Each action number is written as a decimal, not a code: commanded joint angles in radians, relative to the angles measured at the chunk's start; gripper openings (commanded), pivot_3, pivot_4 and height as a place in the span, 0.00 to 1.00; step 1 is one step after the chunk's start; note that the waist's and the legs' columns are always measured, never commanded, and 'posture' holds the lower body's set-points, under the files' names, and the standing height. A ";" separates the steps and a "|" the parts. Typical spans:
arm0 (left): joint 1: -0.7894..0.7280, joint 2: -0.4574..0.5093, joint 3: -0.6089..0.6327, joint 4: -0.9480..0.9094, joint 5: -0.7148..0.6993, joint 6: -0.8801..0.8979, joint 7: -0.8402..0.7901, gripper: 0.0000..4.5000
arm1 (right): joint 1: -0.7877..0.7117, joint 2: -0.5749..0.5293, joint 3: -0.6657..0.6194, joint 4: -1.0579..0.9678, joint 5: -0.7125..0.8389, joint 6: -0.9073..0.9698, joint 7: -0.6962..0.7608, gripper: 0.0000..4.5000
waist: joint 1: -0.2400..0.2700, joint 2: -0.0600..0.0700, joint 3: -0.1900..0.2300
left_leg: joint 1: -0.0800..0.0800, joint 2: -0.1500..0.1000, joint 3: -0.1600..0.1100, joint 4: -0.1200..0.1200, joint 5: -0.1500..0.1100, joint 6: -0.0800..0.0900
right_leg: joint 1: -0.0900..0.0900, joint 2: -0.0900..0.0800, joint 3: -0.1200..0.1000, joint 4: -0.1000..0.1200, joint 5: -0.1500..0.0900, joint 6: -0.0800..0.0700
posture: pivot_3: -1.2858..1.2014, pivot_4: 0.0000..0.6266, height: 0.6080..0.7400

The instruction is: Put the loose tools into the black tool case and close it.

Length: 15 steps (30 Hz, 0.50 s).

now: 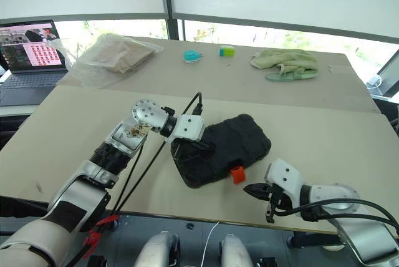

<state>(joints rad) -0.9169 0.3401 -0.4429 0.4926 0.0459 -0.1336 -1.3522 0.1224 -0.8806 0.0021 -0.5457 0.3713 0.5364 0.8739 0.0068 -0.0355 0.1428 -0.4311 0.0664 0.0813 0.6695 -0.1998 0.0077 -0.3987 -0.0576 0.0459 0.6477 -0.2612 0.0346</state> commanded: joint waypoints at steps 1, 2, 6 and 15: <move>0.019 -0.006 -0.043 0.078 0.064 -0.009 0.022 0.05 | -0.046 0.031 0.049 0.008 -0.039 0.027 -0.047 0.00 | 0.002 0.000 -0.001 | 0.001 0.000 0.000 0.000 0.000 0.000 | 0.002 0.000 0.000 0.000 0.000 0.000 | 0.52 0.24 1.00; 0.018 -0.007 -0.039 0.080 0.059 -0.007 0.019 0.05 | -0.057 0.036 0.059 0.016 -0.048 0.029 -0.052 0.00 | 0.004 0.000 -0.001 | 0.003 0.000 0.000 0.000 0.000 0.000 | 0.003 -0.001 0.000 0.000 0.000 0.000 | 0.52 0.24 1.00; 0.023 -0.005 -0.032 0.073 0.047 0.004 0.011 0.05 | -0.101 0.068 0.097 0.055 -0.081 0.032 -0.079 0.00 | 0.004 0.000 -0.001 | 0.003 0.000 0.001 0.001 0.000 0.000 | 0.004 -0.001 0.000 -0.001 0.000 0.000 | 0.52 0.24 1.00; 0.034 -0.004 -0.026 0.069 0.046 -0.006 0.015 0.05 | -0.090 0.058 0.034 0.015 -0.029 0.095 -0.060 0.00 | 0.004 0.000 -0.002 | 0.005 0.000 0.001 0.001 0.000 0.000 | 0.006 -0.001 0.000 -0.001 0.000 0.000 | 0.52 0.24 1.00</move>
<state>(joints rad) -0.9125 0.3211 -0.4391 0.5206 0.0468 -0.1543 -1.3409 0.0264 -0.8107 0.0993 -0.4834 0.3014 0.6113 0.8039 0.0107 -0.0352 0.1413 -0.4261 0.0666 0.0819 0.6699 -0.1999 0.0077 -0.3931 -0.0583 0.0456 0.6471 -0.2615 0.0345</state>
